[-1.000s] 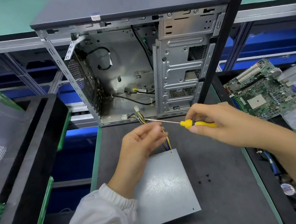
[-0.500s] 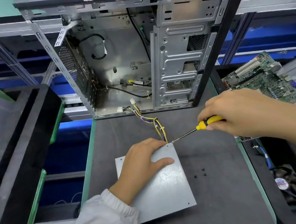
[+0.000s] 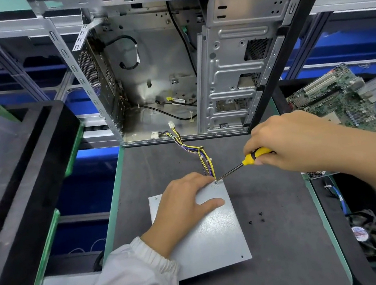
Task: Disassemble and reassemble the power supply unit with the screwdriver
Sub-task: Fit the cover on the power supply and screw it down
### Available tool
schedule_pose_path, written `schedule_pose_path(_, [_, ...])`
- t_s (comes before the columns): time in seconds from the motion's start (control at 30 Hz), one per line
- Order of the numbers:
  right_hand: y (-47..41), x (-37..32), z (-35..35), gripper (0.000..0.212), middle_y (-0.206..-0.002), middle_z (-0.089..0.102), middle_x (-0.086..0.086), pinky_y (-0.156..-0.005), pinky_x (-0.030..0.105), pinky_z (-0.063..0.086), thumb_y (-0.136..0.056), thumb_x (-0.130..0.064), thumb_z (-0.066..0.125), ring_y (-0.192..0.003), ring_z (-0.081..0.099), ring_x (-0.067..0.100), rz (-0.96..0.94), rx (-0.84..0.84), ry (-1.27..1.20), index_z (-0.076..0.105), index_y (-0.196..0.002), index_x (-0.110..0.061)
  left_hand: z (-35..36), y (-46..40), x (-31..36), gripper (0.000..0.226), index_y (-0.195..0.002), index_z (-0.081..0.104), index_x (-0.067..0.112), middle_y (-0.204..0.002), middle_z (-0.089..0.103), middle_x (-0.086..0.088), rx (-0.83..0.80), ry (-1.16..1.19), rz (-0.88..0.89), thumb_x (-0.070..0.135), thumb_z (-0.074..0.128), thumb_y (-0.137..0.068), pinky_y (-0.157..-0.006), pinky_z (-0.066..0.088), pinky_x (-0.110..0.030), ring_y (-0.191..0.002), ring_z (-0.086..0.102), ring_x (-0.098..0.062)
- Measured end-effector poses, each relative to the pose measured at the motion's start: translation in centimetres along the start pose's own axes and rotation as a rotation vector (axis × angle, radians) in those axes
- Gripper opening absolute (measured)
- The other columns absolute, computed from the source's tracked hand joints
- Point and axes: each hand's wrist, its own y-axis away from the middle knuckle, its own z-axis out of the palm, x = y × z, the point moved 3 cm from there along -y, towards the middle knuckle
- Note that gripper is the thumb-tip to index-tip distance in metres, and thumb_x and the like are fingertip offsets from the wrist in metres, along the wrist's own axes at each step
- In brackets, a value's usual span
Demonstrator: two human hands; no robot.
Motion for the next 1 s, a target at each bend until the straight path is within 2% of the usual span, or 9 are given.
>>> schedule_pose_path(0.13, [-0.1, -0.1, -0.1, 0.019, -0.102, 0.06, -0.015, -0.06, 0.028, 0.045, -0.093, -0.043, 0.051, -0.089, 0.06, 0.017, -0.011, -0.011, 0.012, 0.059, -0.11, -0.042, 0.0, -0.1, 0.3, 0.047, -0.124, 0.064, 0.028, -0.114, 0.063, 0.016, 0.012, 0.022, -0.012, 0.047, 0.073, -0.082, -0.089, 0.04, -0.02, -0.103, 0.056, -0.003])
schedule_pose_path(0.2, [-0.2, -0.1, -0.2, 0.019, -0.102, 0.06, -0.014, -0.06, 0.028, 0.045, -0.093, -0.043, 0.051, -0.089, 0.06, 0.018, -0.008, -0.015, 0.029, 0.059, -0.11, -0.041, 0.0, -0.2, 0.4, 0.04, -0.118, 0.065, 0.028, -0.112, 0.065, 0.017, 0.042, 0.049, -0.031, 0.042, 0.074, -0.082, -0.091, 0.042, -0.021, -0.102, 0.057, -0.002])
schedule_pose_path(0.33, [-0.4, -0.1, -0.2, 0.019, -0.102, 0.06, -0.013, -0.059, 0.027, 0.042, -0.093, -0.042, 0.051, -0.088, 0.06, 0.018, 0.0, -0.025, 0.051, 0.06, -0.109, -0.039, 0.0, -0.2, 0.5, 0.026, -0.104, 0.065, 0.026, -0.1, 0.069, 0.016, 0.102, 0.098, -0.075, 0.034, 0.076, -0.082, -0.087, 0.048, -0.027, -0.095, 0.061, -0.004])
schedule_pose_path(0.5, [-0.3, -0.2, -0.1, 0.018, -0.1, 0.061, -0.012, -0.059, 0.027, 0.042, -0.093, -0.042, 0.051, -0.085, 0.06, 0.018, -0.002, -0.029, 0.034, 0.06, -0.108, -0.039, 0.3, 0.0, 0.5, 0.022, -0.098, 0.065, 0.02, -0.097, 0.069, 0.012, 0.109, 0.12, -0.068, 0.03, 0.077, -0.082, -0.087, 0.05, -0.034, -0.093, 0.063, -0.009])
schedule_pose_path(0.67, [-0.4, -0.2, -0.2, 0.018, -0.099, 0.061, -0.012, -0.057, 0.027, 0.042, -0.093, -0.042, 0.051, -0.085, 0.06, 0.019, 0.0, -0.031, 0.025, 0.06, -0.108, -0.039, 0.3, -0.1, 0.7, 0.02, -0.098, 0.066, 0.021, -0.096, 0.069, 0.013, 0.118, 0.107, -0.047, 0.03, 0.076, -0.083, -0.085, 0.049, -0.029, -0.092, 0.062, -0.008])
schedule_pose_path(0.77, [-0.5, -0.3, -0.3, 0.017, -0.096, 0.058, -0.012, -0.054, 0.026, 0.035, -0.093, -0.042, 0.051, -0.082, 0.059, 0.019, -0.005, -0.034, 0.063, 0.06, -0.107, -0.038, 0.3, -0.2, 0.7, 0.02, -0.098, 0.066, 0.022, -0.096, 0.069, 0.014, 0.124, 0.095, -0.038, 0.031, 0.075, -0.083, -0.082, 0.046, -0.021, -0.091, 0.062, -0.007])
schedule_pose_path(0.83, [-0.6, -0.6, -0.5, 0.017, -0.093, 0.047, -0.014, -0.049, 0.024, 0.026, -0.093, -0.041, 0.05, -0.073, 0.05, 0.017, -0.015, -0.041, 0.099, 0.06, -0.107, -0.039, 0.4, -0.2, 0.7, 0.019, -0.098, 0.065, 0.023, -0.096, 0.069, 0.014, 0.129, 0.093, -0.034, 0.031, 0.075, -0.083, -0.08, 0.045, -0.02, -0.091, 0.062, -0.006])
schedule_pose_path(0.9, [-0.9, -0.9, -0.8, 0.018, -0.093, 0.037, -0.013, -0.047, 0.026, 0.019, -0.094, -0.041, 0.051, -0.067, 0.041, 0.017, -0.026, -0.054, 0.135, 0.059, -0.109, -0.039, 0.4, -0.3, 0.7, 0.019, -0.097, 0.065, 0.022, -0.095, 0.069, 0.014, 0.133, 0.108, -0.042, 0.03, 0.076, -0.082, -0.081, 0.046, -0.023, -0.091, 0.062, -0.007])
schedule_pose_path(1.0, [-1.4, -1.5, -1.5, 0.017, -0.093, 0.035, -0.01, -0.048, 0.027, 0.018, -0.095, -0.038, 0.05, -0.068, 0.038, 0.019, -0.053, -0.06, 0.22, 0.059, -0.109, -0.036, 0.5, -0.8, 0.7, 0.018, -0.097, 0.066, 0.018, -0.093, 0.069, 0.011, 0.124, 0.208, -0.077, 0.023, 0.076, -0.083, -0.086, 0.05, -0.034, -0.091, 0.063, -0.009])
